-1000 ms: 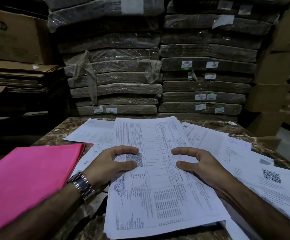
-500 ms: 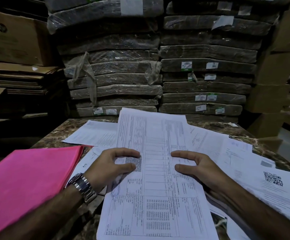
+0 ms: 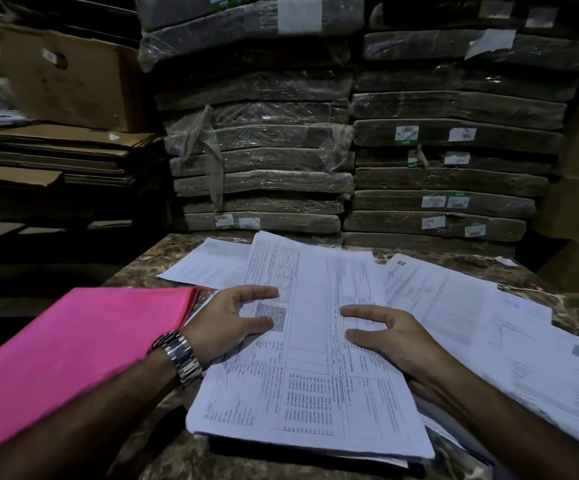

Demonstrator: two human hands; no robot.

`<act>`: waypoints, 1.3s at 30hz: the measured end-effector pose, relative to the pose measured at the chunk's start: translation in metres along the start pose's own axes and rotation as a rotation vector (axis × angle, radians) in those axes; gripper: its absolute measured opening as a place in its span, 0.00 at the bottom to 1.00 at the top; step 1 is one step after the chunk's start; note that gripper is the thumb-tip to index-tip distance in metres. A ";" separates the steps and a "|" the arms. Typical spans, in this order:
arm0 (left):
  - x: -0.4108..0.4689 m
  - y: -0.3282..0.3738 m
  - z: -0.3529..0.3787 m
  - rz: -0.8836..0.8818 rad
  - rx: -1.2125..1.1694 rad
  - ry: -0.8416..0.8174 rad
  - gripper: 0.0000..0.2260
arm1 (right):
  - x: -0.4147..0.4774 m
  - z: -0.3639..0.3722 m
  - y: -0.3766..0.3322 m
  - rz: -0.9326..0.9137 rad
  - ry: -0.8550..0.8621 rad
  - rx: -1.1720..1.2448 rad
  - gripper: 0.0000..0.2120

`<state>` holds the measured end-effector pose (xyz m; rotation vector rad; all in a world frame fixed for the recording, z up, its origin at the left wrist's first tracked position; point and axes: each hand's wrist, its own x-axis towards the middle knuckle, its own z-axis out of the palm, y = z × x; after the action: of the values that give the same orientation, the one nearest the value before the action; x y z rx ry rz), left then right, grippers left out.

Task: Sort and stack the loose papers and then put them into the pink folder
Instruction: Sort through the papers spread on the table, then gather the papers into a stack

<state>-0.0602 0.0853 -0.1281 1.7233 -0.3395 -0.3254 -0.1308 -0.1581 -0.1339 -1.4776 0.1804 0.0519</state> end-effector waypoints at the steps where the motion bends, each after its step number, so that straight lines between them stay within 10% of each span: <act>1: 0.002 -0.006 -0.005 -0.011 0.084 0.001 0.19 | 0.003 0.004 0.003 0.007 0.012 -0.030 0.14; 5: 0.004 -0.018 -0.023 -0.076 0.237 -0.010 0.22 | 0.011 0.019 0.012 0.034 0.016 -0.117 0.14; 11: 0.008 -0.014 -0.073 0.045 1.121 0.216 0.14 | 0.015 0.024 0.017 0.015 0.036 -0.159 0.14; 15: 0.013 -0.005 -0.090 -0.048 1.609 0.078 0.26 | 0.015 0.024 0.019 -0.008 0.028 -0.180 0.14; 39: 0.004 -0.017 -0.084 -0.150 1.928 0.144 0.20 | 0.012 0.022 0.018 -0.002 0.012 -0.153 0.14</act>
<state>-0.0217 0.1623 -0.1300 3.6413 -0.4325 0.1791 -0.1195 -0.1361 -0.1512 -1.6314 0.1878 0.0560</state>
